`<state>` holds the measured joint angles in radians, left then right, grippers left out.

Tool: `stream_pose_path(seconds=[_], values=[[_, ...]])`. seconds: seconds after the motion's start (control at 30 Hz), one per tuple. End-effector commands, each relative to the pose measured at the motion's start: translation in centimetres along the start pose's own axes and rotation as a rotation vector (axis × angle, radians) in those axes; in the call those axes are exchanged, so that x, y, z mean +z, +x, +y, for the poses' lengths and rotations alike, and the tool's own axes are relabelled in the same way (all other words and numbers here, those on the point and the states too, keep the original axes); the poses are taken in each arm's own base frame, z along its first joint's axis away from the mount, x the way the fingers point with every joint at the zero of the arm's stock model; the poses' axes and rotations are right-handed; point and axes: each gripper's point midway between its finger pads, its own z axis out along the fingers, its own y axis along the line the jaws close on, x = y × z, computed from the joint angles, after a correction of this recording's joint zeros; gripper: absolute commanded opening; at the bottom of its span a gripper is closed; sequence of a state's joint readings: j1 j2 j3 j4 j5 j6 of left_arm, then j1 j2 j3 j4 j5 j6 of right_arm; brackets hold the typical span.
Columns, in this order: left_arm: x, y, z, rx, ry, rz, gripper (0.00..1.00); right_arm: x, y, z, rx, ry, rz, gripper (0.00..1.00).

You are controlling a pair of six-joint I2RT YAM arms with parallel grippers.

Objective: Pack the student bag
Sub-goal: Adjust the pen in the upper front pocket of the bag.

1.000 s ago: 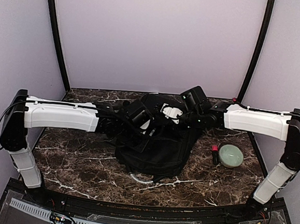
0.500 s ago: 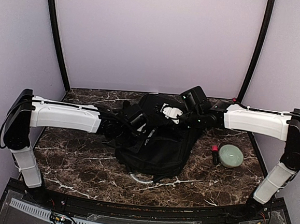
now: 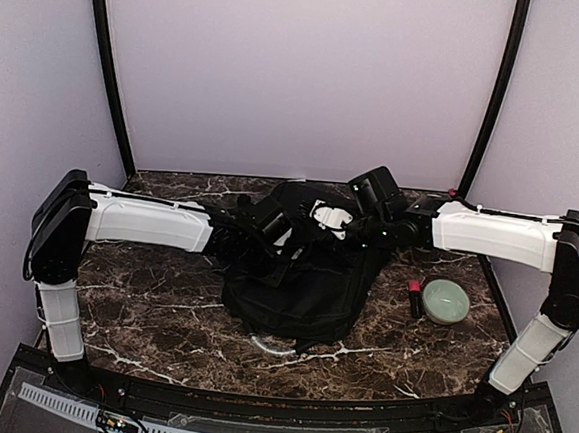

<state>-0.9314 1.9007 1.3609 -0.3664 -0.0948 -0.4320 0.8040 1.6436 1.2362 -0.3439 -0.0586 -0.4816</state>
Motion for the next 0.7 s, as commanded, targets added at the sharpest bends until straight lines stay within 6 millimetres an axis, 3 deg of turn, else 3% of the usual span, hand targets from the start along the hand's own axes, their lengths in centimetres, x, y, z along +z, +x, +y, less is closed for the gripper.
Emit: stream_pose_path(seconds=[0.0, 0.33, 0.4, 0.5, 0.67], values=[[-0.3, -2.3, -0.1, -0.009, 0.002, -0.059, 0.03, -0.8, -1.7, -0.6, -0.012, 0.021, -0.073, 0.0], [-0.7, -7.7, 0.6, -0.17, -0.027, -0.294, 0.01, -0.6, -1.7, -0.5, -0.01, 0.013, -0.073, 0.0], [-0.4, -8.4, 0.6, -0.183, -0.03, -0.332, 0.09, -0.6, -1.6, -0.6, -0.009, 0.016, -0.071, 0.0], [0.2, -8.5, 0.1, -0.184, -0.002, -0.334, 0.29, -0.7, -1.6, -0.6, -0.011, 0.019, -0.071, 0.0], [-0.8, -7.4, -0.3, -0.201, 0.033, -0.293, 0.39, -0.7, -1.6, -0.7, -0.009, 0.024, -0.071, 0.0]])
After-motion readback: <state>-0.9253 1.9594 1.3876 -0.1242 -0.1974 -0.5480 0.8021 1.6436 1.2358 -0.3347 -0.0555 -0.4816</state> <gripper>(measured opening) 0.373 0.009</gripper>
